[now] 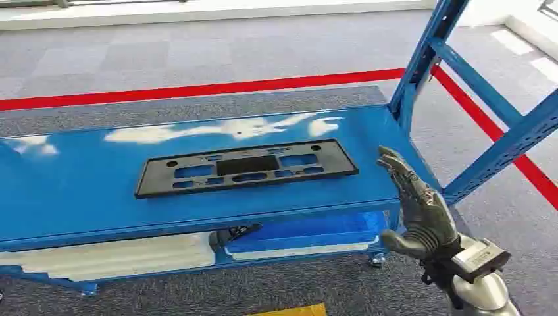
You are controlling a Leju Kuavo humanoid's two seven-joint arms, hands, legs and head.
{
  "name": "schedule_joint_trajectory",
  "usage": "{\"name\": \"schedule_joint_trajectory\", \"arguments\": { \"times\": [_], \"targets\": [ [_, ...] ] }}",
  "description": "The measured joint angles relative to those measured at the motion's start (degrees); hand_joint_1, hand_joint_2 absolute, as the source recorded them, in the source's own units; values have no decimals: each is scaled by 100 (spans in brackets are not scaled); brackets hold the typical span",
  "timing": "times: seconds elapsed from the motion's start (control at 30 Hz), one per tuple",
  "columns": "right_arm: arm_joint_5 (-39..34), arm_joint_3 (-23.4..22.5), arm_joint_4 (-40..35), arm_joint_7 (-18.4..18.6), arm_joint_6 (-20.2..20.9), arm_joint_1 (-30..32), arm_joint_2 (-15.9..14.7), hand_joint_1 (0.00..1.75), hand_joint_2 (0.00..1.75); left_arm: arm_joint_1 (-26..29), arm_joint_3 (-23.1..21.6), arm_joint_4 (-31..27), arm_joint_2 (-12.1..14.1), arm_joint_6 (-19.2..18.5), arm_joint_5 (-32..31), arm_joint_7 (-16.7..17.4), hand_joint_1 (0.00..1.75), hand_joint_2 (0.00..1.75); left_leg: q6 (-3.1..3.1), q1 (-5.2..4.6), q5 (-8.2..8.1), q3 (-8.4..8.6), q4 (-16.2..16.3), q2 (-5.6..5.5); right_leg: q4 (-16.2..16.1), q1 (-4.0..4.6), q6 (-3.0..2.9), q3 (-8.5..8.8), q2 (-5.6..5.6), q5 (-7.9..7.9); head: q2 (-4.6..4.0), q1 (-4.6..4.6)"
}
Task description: Take the parts from the cabinet and place them on the table.
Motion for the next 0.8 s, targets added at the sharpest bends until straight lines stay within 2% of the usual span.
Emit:
{"name": "schedule_joint_trajectory", "arguments": {
  "times": [0.03,0.07,0.1,0.13,0.17,0.33,0.43,0.47,0.5,0.53,0.57,0.73,0.77,0.8],
  "targets": [
    [2,2,15,2,-2,-9,-4,0,175,2,0,0,7,0,-2,0,0,0,-60,-42,-55,-25,52,-5,-71,10,7,39,4,-120,-2,2],
    [2,9,4,2,-4,-9,-9,0,175,-3,0,0,18,0,-7,0,0,0,17,-79,-87,-88,174,-8,-117,-15,-46,31,13,-99,0,-7],
    [4,7,2,22,-4,16,-13,0,175,-4,0,0,18,2,-7,0,0,0,80,-93,-78,-95,164,-7,-113,-21,-76,20,16,-101,-2,-13],
    [2,9,0,33,-4,13,-15,0,175,4,0,0,18,4,-5,0,0,0,125,-102,-60,-82,138,-4,-115,-13,-78,23,25,-103,0,-7],
    [9,11,-4,35,-4,2,-20,0,175,3,0,0,18,9,-5,2,0,0,135,-101,-60,-75,130,-4,-114,-10,-78,23,26,-103,0,-9],
    [80,17,-4,61,-49,-23,-57,0,175,1,0,0,17,13,2,2,0,0,133,-98,-60,-50,81,-5,-114,5,-132,33,15,-137,-2,-9],
    [497,35,-4,225,-315,-92,-72,0,175,-3,0,0,11,31,19,2,0,0,123,-95,-57,-50,75,-4,-113,11,-138,34,15,-141,0,-9],
    [678,72,-4,284,-407,-128,-63,0,175,-4,0,0,4,52,19,2,0,0,111,-94,-60,-50,73,-5,-112,11,-139,34,15,-141,-2,-9],
    [792,113,-2,327,-461,-166,-50,0,175,-3,0,0,-2,57,17,2,0,0,49,-89,-61,-50,70,-5,-111,12,-139,34,15,-142,-2,-9],
    [937,155,0,401,-528,-212,-41,0,175,-3,0,2,-4,59,15,2,0,0,-48,-79,-68,-48,63,-5,-110,14,-140,33,15,-142,-2,-9],
    [1127,210,7,457,-597,-255,-42,0,175,-3,0,2,-9,61,11,2,0,0,-94,-72,-71,-47,61,-5,-109,15,-140,34,15,-142,-2,-9],
    [2875,520,164,754,-1356,-532,-39,0,175,-5,0,2,-17,74,-9,9,0,0,-95,-85,-71,-46,63,-5,-111,8,-139,48,14,-140,-2,-9],
    [3298,605,218,906,-1481,-594,-24,0,0,-4,0,2,-17,87,-18,11,0,0,-95,-87,-71,-43,64,-5,-113,6,-139,53,15,-140,0,-9],
    [3592,682,280,1008,-1528,-664,-11,0,0,-4,0,2,-20,96,-22,11,0,0,-95,-90,-71,-41,65,-5,-115,3,-139,56,15,-139,0,-9]
  ]
}}
